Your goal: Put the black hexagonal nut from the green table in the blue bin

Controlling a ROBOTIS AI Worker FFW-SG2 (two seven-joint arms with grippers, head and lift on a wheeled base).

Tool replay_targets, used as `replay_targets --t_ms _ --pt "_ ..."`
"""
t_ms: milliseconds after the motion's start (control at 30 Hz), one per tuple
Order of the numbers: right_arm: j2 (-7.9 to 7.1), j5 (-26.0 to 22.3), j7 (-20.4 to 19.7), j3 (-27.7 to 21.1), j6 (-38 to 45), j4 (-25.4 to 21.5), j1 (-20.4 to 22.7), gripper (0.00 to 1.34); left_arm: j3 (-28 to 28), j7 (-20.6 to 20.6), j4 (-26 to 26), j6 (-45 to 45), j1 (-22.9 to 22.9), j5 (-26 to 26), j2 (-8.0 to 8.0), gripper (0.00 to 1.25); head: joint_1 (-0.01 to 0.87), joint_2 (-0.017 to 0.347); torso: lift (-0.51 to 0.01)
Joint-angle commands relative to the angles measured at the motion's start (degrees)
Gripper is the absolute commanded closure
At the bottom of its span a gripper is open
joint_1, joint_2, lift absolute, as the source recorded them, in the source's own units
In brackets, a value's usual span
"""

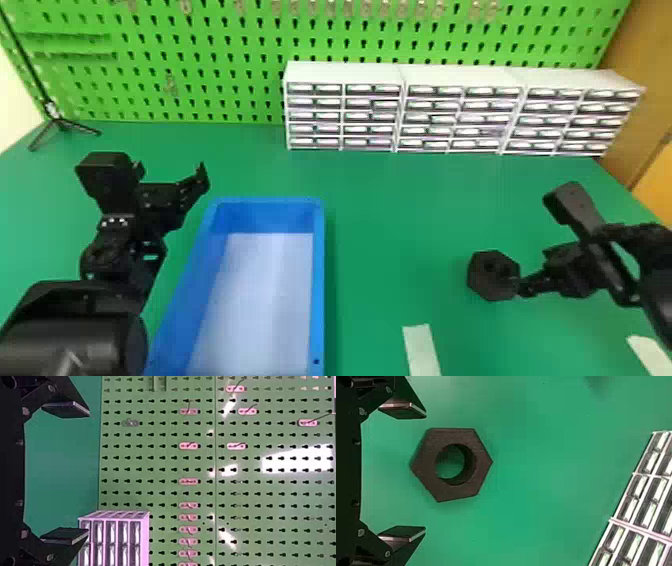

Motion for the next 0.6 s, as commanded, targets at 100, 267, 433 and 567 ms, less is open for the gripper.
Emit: replay_targets --t_ms 100,267,433,567 --pt "1.51 1.82 0.42 2.92 -2.1 5.18 -4.74 0.26 0.06 0.0 0.0 0.0 -0.08 0.08 0.0 0.22 0.686 0.028 -0.096" --pt "2.3 2.17 0.42 5.12 -4.3 9.14 -7.82 0.26 0.15 0.0 0.0 0.0 -0.08 0.17 0.0 0.22 0.686 0.028 -0.096" --pt "2.56 2.08 0.42 7.23 -5.35 12.04 -9.93 0.26 0.06 0.09 0.0 0.0 -0.17 0.17 0.0 0.22 0.686 0.028 -0.096" --pt "2.47 1.91 0.42 8.54 -6.06 14.15 -11.42 0.26 0.24 0.0 0.0 0.0 -0.17 0.17 0.0 0.22 0.686 0.028 -0.096"
